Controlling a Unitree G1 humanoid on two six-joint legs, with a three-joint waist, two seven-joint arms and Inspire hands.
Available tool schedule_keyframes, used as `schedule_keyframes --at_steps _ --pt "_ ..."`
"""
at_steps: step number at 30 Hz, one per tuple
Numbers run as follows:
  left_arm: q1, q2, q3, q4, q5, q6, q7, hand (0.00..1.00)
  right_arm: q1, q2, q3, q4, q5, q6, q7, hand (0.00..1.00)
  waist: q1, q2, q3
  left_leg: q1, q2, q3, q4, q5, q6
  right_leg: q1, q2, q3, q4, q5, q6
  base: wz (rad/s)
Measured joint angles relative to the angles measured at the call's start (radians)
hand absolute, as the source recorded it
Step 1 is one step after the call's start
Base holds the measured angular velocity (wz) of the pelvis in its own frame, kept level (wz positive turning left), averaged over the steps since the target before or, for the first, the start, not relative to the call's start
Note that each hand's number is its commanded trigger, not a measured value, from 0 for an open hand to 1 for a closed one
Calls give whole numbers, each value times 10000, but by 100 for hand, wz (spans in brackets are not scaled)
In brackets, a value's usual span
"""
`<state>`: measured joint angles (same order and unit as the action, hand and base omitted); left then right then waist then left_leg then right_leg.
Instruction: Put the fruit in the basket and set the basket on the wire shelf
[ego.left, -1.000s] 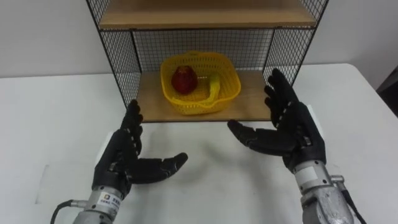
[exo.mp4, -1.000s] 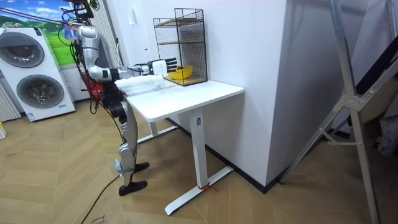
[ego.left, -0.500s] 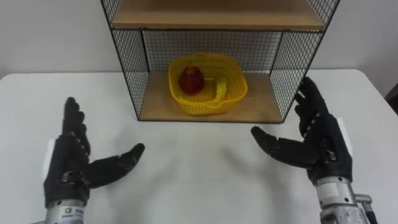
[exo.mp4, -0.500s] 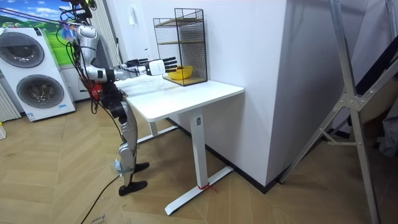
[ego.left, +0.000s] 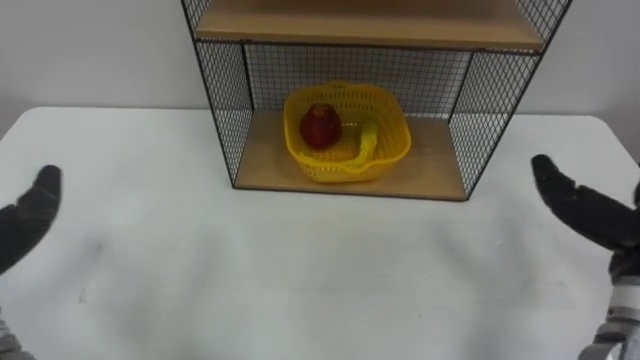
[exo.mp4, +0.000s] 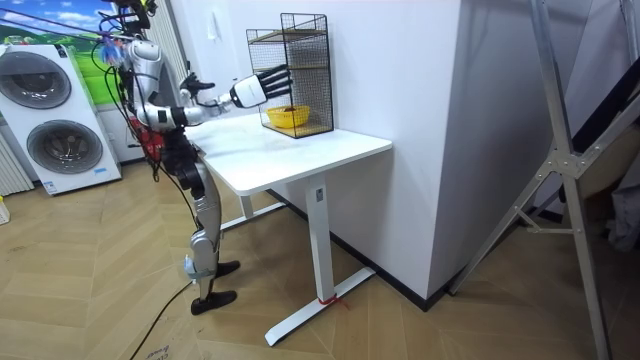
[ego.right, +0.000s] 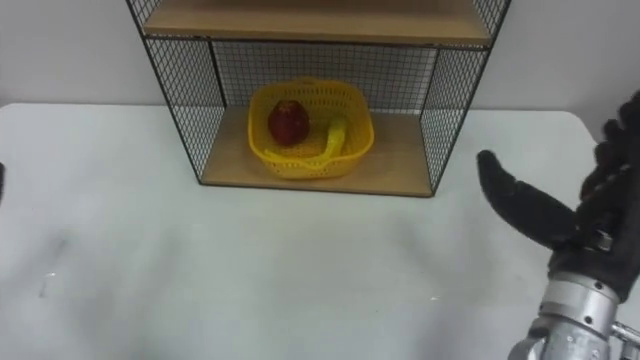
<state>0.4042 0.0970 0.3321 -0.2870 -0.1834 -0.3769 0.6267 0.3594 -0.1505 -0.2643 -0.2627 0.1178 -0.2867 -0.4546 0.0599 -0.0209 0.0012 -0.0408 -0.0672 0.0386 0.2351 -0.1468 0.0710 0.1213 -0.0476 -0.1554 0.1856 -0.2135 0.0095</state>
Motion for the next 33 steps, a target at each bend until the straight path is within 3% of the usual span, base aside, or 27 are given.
schedule_keyframes --at_steps 5,8,10,14,16,19,23,26,30,33 --pt "-64 1 1506 -9 16 -75 1244 0 1 -223 -1448 -472 -935 -247 -1151 0 6 47 12 3 16 -9 -1 -2 -3 0 9 17 -3 -1 1 0" --pt "-60 100 2669 -14 14 -87 2004 0 95 -563 -2731 -518 -939 -280 -1888 0 -34 69 13 -17 18 7 25 -4 0 -24 -6 36 26 -22 17 -1" --pt "-55 279 3584 -16 -18 -97 2759 0 197 -851 -3563 -808 -942 -310 -2755 0 -39 94 15 -73 21 109 29 -5 0 -133 -13 173 5 -83 8 -12" --pt "270 788 4640 57 -476 -213 3511 0 205 -1463 -4740 -845 -1334 -311 -3953 0 -273 74 -39 -167 9 121 99 0 4 -240 -29 178 74 -126 11 -2" --pt "424 1113 5379 632 -990 -266 3884 0 246 -1752 -5474 -831 -1263 -311 -4755 0 -341 14 -40 -162 5 156 56 2 -2 -398 -78 193 383 -271 -14 -4" --pt "463 1281 5903 1873 -2066 -191 4338 0 402 -1918 -6319 -507 -832 -298 -5679 0 -348 -42 -64 -280 32 219 66 12 -22 -601 -87 229 527 -327 -49 -6" --pt "620 1280 6028 3256 -3595 95 4830 0 948 -1925 -6727 354 609 -170 -6240 0 -331 -90 -119 -378 24 250 46 14 -25 -708 -111 238 565 -345 -41 0" --pt "621 1292 6013 4214 -4607 299 5003 0 1070 -1921 -6873 1191 2736 -52 -6448 0 -430 -124 -132 -605 -4 128 172 8 -8 -825 -116 161 555 -345 -25 13" --pt "622 1462 5782 5747 -6675 460 4969 0 1300 -1753 -6783 3325 6544 48 -6421 0 -436 -131 -137 -949 -11 65 279 18 13 -1102 -138 134 694 -335 -15 6" --pt "607 1588 5079 7224 -8390 703 4599 0 1529 -1352 -6236 5626 9482 197 -5958 0 -283 -123 -143 -1000 5 72 341 -17 -34 -1098 -195 134 665 -337 -19 0"
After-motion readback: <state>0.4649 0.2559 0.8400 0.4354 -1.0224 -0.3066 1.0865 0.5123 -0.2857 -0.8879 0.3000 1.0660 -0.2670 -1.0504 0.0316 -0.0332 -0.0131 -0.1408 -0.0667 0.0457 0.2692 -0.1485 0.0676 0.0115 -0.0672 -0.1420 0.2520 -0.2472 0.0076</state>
